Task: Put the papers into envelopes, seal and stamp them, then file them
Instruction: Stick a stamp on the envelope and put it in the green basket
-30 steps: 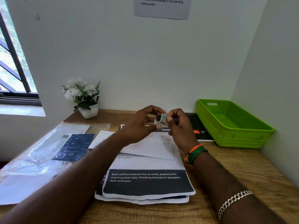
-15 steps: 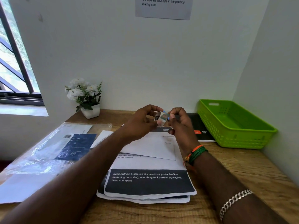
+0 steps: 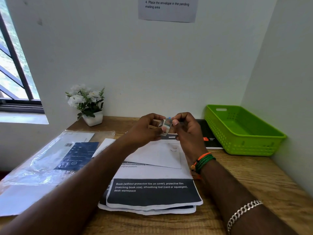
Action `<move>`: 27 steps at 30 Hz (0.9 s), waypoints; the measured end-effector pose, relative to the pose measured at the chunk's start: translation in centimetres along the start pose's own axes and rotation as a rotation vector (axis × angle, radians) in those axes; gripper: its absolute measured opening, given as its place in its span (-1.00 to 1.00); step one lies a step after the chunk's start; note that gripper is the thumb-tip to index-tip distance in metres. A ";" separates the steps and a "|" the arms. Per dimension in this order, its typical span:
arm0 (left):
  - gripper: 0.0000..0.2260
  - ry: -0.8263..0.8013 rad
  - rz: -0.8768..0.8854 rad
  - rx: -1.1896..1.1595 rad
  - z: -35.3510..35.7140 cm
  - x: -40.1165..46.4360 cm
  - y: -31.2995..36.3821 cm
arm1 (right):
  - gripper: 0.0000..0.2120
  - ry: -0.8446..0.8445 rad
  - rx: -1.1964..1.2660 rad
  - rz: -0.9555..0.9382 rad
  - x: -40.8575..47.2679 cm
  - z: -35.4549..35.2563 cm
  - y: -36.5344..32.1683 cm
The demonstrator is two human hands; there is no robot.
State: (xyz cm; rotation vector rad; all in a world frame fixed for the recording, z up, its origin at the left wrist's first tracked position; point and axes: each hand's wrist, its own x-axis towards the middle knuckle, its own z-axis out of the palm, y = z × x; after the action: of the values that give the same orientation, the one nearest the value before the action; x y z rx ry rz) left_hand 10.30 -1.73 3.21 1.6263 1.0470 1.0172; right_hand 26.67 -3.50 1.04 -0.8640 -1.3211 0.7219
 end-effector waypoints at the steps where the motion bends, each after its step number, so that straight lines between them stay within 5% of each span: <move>1: -0.76 0.001 0.001 0.009 -0.1 0.1 0.0 | -0.89 0.016 0.004 -0.010 0.1 -0.1 0.1; 5: -0.74 -0.001 -0.003 -0.005 -0.1 0.1 -0.1 | -0.79 0.037 -0.020 0.000 0.3 -0.5 0.5; 10: -0.73 0.002 -0.002 0.030 -0.1 0.0 -0.1 | -0.96 0.047 -0.164 0.005 0.3 -0.7 0.8; 15: -0.73 0.028 -0.031 0.097 -0.1 0.2 -0.2 | -0.91 0.044 -0.174 -0.007 0.0 -0.4 0.6; 20: -0.68 0.172 0.003 0.289 -2.1 1.2 -2.2 | -0.96 0.162 -0.045 0.004 0.7 -1.1 -0.4; 27: -0.63 0.347 -0.025 0.739 -6.8 6.6 -5.0 | -0.93 0.316 -0.239 0.113 1.1 -2.9 1.0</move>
State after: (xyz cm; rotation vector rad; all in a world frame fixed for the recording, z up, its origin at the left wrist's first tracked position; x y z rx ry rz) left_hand 5.03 7.33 1.08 2.0380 1.8271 0.9721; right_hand 29.73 -2.42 0.65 -1.2008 -1.0935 0.4943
